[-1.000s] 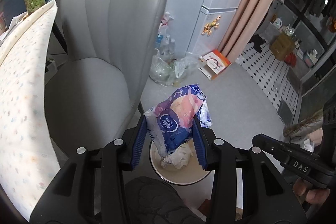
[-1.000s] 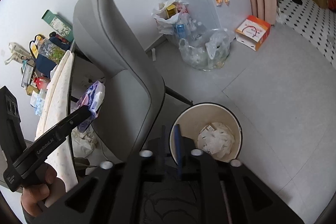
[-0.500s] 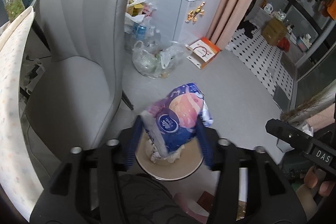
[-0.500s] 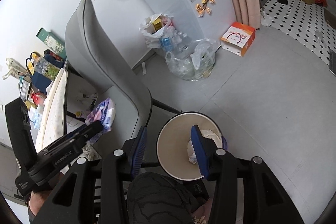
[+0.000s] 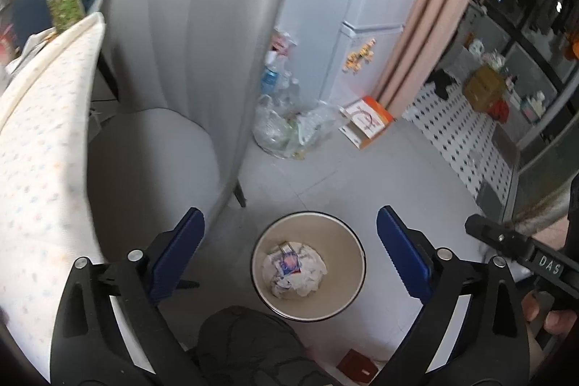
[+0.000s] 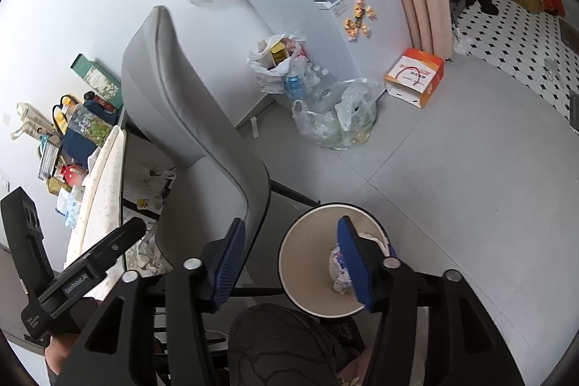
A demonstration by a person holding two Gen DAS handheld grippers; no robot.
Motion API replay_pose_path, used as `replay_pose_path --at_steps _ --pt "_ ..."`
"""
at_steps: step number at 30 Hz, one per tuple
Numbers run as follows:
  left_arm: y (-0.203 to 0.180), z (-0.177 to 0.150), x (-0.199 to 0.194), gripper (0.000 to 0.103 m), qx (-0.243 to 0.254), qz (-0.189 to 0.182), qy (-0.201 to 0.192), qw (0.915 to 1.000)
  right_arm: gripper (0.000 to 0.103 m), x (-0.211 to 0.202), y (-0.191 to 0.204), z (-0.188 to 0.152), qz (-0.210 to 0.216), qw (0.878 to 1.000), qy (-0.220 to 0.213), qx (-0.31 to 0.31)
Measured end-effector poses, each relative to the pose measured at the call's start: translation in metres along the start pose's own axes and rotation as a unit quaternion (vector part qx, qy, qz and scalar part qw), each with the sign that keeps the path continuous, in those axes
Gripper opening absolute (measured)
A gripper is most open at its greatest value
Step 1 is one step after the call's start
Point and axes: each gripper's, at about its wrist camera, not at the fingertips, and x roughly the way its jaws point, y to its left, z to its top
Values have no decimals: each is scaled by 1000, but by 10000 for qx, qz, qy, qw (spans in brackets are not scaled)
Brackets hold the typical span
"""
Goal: Collect trash
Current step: 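Move both tools back toward the table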
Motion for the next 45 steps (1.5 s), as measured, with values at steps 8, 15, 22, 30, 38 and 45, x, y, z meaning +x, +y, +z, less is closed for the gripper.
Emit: replay_pose_path --at_steps 8,15,22,30,38,45 --pt "63 2 -55 96 -538 356 -501 9967 77 5 66 -4 192 9983 -72 -544" --pt "133 -12 -105 96 -1118 660 -965 9868 82 12 134 -21 443 9921 53 -1173" --pt "191 -32 -143 96 -1545 938 -1207 9761 82 18 192 -39 659 9842 197 -1630" --pt "261 -57 -166 96 -2124 1265 -1249 9609 82 31 249 -59 782 9753 343 -2036" --pt "313 -83 -176 96 -2549 1556 -1197 9468 88 48 300 -80 958 9646 512 -2404" --pt "341 -91 -164 96 -2759 1805 -1035 9384 95 55 329 -92 1120 9586 549 -2559"
